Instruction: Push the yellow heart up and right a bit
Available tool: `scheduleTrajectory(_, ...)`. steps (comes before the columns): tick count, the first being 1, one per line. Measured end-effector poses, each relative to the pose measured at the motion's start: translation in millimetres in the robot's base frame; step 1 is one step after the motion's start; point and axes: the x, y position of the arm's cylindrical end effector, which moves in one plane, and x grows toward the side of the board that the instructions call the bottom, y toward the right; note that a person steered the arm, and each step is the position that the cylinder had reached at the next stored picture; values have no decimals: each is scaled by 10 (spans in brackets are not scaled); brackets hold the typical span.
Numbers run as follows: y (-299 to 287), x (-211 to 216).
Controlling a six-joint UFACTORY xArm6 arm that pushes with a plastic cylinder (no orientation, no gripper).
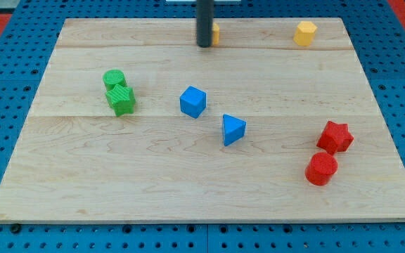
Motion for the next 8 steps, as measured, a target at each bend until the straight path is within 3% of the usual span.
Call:
scheduleTrajectory(1,-410,-63)
scheduleTrajectory(2,-402,-248)
scheduleTrajectory(5,481,-362)
scheduleTrajectory(6,517,10)
scheduleTrajectory(8,2233,204)
